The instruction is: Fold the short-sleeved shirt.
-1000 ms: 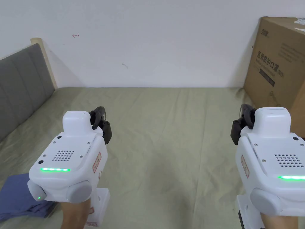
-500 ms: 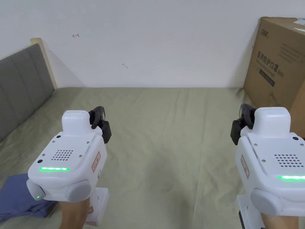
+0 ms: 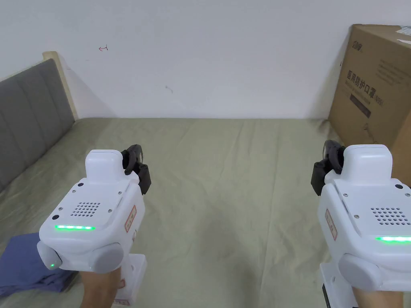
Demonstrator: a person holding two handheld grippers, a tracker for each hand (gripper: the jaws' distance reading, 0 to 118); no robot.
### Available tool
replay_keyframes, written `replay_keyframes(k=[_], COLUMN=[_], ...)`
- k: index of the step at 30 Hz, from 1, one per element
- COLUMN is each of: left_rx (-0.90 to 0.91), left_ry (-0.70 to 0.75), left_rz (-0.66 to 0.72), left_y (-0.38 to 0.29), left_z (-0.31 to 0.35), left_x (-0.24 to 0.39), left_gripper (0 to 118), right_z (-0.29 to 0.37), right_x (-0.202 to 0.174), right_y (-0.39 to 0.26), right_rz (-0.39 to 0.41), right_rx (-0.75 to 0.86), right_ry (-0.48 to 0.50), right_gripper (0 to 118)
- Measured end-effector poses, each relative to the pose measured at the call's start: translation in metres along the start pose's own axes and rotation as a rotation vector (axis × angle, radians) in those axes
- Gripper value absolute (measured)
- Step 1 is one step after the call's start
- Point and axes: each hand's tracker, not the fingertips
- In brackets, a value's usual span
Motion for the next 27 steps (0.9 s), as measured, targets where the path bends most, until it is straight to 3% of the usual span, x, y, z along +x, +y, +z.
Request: replay_keyframes(k=[23,25,27], left_rx=[0.016,0.020,0.023], left_ry=[0.002,0.014,0.007], left_rz=[0.004,-0.001,-0.010], left_y=[0.0010,0.0015,0.0021], left_z=[0.0005,0.0013,0.0016], left_x=[-0.0006,-0.0002,-0.0006], left_gripper=[0,7,31], right_z=[0.0006,0.0004,0.0006], right_x=[0.0009,0.0008,0.0015], right_y=[0.0003,0.0004,0.0005], right_rz=[0.005,0.005,0.006], right_rx=[0.002,-0.001,-0.001], right_ry=[-0.007,-0.006,-0.008], right_gripper=[0,0,0])
